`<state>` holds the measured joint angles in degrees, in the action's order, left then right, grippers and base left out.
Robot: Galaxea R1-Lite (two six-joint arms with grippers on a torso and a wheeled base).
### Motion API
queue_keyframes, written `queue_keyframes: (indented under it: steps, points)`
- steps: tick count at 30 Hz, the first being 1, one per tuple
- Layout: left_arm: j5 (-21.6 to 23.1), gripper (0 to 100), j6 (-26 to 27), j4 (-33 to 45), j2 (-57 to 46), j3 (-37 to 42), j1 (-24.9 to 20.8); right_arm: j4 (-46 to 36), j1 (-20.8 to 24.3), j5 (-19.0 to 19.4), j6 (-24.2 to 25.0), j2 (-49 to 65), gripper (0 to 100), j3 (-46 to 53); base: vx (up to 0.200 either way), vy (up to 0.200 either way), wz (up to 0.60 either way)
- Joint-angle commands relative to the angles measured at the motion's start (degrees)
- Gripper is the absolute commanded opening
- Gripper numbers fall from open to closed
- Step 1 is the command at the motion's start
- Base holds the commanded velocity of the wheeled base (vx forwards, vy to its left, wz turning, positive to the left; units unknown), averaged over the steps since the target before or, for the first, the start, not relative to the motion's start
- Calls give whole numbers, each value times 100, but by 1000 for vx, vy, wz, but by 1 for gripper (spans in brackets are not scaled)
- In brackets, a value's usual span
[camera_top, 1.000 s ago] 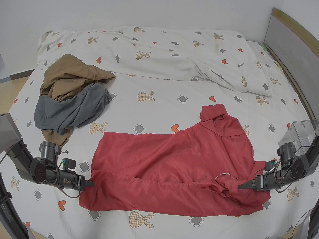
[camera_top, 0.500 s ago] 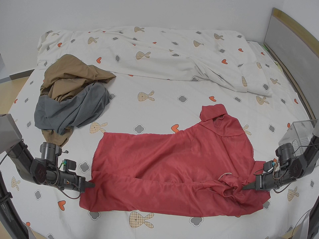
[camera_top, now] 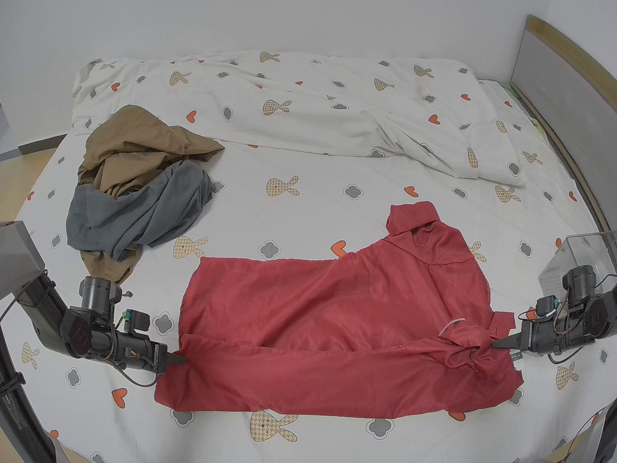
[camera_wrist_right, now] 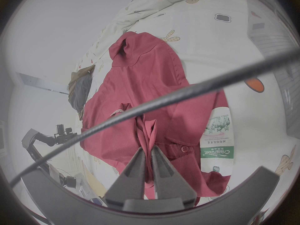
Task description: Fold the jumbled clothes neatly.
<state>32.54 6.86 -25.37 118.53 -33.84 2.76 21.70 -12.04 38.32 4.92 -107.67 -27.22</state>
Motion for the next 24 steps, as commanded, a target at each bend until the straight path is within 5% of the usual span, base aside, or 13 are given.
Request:
queue_keyframes:
  steps: [1, 10, 11, 15, 16, 24]
  points:
    - [-2, 0, -1, -3, 12, 0, -3, 10, -79, 1, -9, 62, 0, 41, 0, 0, 0]
    - [-2, 0, -1, -3, -5, 0, -3, 36, 115, 1, -44, 9, 0, 94, 0, 0, 0]
    - [-2, 100, 8, -3, -14, 9, 6, 54, 115, -8, -44, -35, 0, 103, 0, 0, 0]
    - [-2, 100, 8, -3, -14, 0, 6, 54, 62, -26, -44, -61, 0, 77, 0, 0, 0]
    - [-2, 100, 8, 6, -32, -8, 6, 54, 35, -26, -18, -44, 100, 68, 0, 0, 0]
    - [-2, 100, -18, 6, -471, -52, 305, 62, -175, 9, 0, 475, 100, 85, 0, 0, 0]
